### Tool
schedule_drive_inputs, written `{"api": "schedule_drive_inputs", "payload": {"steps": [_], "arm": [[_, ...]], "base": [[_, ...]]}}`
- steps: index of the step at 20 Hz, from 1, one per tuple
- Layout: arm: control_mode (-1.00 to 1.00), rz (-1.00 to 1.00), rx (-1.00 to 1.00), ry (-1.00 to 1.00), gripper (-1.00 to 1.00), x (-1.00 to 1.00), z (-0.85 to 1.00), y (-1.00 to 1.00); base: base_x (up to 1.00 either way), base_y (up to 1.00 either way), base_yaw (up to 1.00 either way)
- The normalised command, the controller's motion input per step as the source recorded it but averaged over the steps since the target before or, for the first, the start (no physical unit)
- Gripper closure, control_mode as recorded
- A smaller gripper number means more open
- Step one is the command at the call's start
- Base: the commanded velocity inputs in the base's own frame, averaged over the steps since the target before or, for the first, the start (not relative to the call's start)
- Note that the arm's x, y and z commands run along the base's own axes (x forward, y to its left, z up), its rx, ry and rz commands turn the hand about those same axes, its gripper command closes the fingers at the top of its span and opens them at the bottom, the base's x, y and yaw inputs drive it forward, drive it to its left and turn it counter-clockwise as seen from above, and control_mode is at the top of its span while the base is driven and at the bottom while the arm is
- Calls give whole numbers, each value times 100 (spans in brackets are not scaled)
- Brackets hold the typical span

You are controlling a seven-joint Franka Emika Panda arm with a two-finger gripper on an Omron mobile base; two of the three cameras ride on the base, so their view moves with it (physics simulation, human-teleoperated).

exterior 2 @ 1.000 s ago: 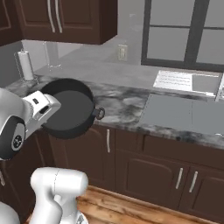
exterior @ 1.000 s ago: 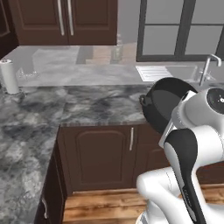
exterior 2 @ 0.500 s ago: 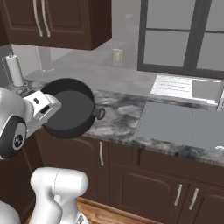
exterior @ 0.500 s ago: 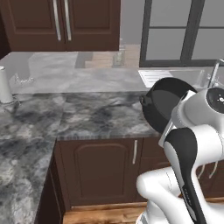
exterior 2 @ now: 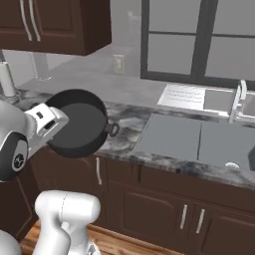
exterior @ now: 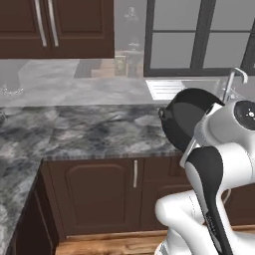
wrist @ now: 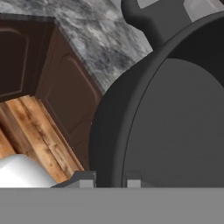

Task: Move the pot and pan from the stove into the sink.

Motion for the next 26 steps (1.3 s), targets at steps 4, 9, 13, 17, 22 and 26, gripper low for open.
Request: {"api": "schedule_drive_inputs", "payload": {"steps": [4, 9, 13, 17, 22, 26], "arm": [[100, 0, 0, 0, 100, 0, 0, 0], [100, 0, 0, 0, 100, 0, 0, 0], [100, 0, 0, 0, 100, 0, 0, 0], [100, 0, 0, 0, 100, 0, 0, 0], [100, 0, 0, 0, 100, 0, 0, 0], [100, 0, 0, 0, 100, 0, 0, 0]], "base": [[1, -69, 0], [3, -68, 0], [1, -68, 0], [1, -71, -1], [1, -69, 0], [1, -67, -2]]}}
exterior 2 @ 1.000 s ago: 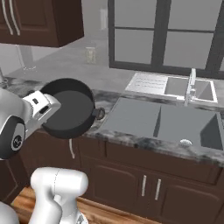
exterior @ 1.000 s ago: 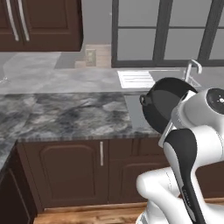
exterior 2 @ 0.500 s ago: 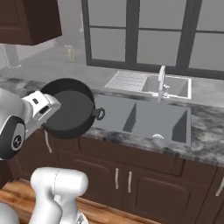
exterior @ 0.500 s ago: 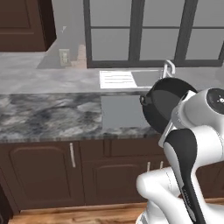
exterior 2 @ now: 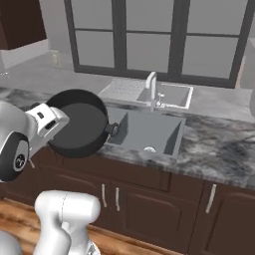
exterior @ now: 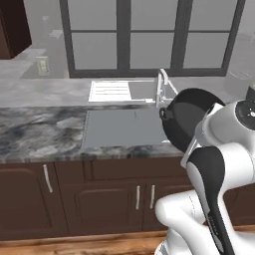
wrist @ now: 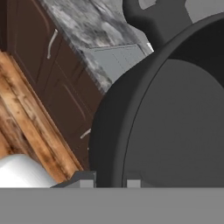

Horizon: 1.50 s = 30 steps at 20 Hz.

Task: Move the pot and pan from the stove into the sink.

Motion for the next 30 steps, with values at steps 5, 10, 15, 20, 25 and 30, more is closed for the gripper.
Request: {"api": "schedule_drive_inputs", "payload": {"steps": [5, 10, 15, 20, 25, 30], "arm": [[100, 0, 0, 0, 100, 0, 0, 0], [100, 0, 0, 0, 100, 0, 0, 0], [100, 0, 0, 0, 100, 0, 0, 0], [100, 0, 0, 0, 100, 0, 0, 0], [100, 0, 0, 0, 100, 0, 0, 0], [100, 0, 0, 0, 100, 0, 0, 0]], "base": [[0, -54, -2], [0, -28, -1], [20, 0, 0], [58, 0, 0], [44, -1, 0], [7, 0, 0]]}}
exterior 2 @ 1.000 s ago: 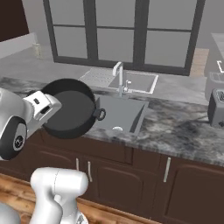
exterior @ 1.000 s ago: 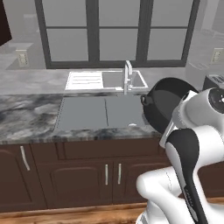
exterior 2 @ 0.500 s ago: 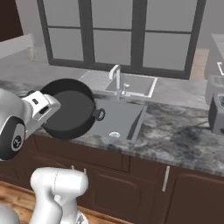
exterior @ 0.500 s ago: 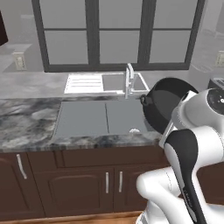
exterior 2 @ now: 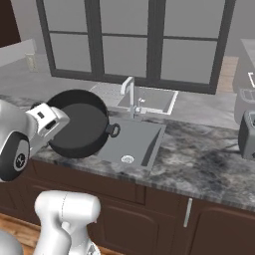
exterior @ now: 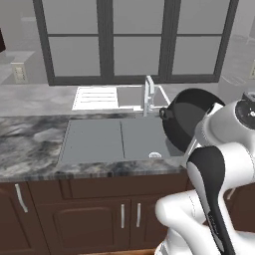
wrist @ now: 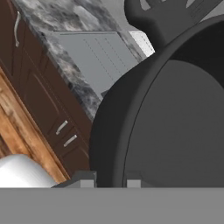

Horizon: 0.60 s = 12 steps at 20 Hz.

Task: Move the pot and pan from the stove into the sink.

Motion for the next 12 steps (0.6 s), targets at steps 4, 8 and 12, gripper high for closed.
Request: {"api": "schedule_drive_inputs", "payload": {"steps": [4, 8, 12], "arm": [[-100, 0, 0, 0, 100, 0, 0, 0], [-100, 0, 0, 0, 100, 20, -11, 0], [-100, 2, 0, -2, 100, 24, -15, -1]], "base": [[0, 0, 0], [0, 0, 0], [0, 0, 0]]}}
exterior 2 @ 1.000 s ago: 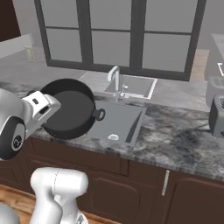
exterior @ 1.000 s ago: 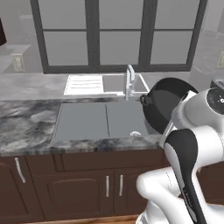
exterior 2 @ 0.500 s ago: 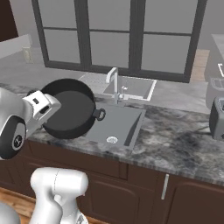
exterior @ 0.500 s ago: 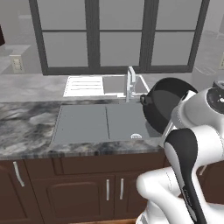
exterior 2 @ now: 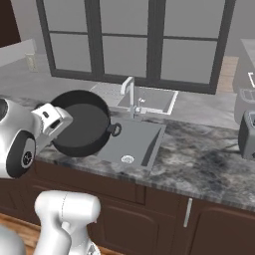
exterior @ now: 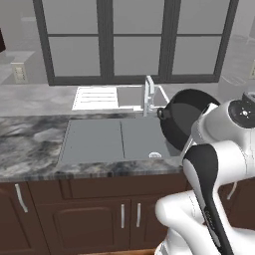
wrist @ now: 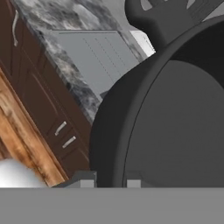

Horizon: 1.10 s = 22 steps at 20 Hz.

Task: Move the pot and pan from the stove into the sink.

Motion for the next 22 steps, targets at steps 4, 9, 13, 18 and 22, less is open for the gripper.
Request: {"api": "schedule_drive_inputs", "payload": {"steps": [4, 9, 13, 18, 22], "arm": [[-100, 3, 0, -3, 100, 34, -17, -7], [-100, 4, 0, -2, 100, 43, -21, -8], [-100, 5, 0, -1, 100, 34, -25, -9], [-100, 3, 0, 0, 100, 12, -13, -4], [-100, 0, 0, 3, 100, 0, -4, -1]], "base": [[0, 0, 0], [0, 0, 0], [0, 0, 0], [0, 0, 0], [0, 0, 0]]}}
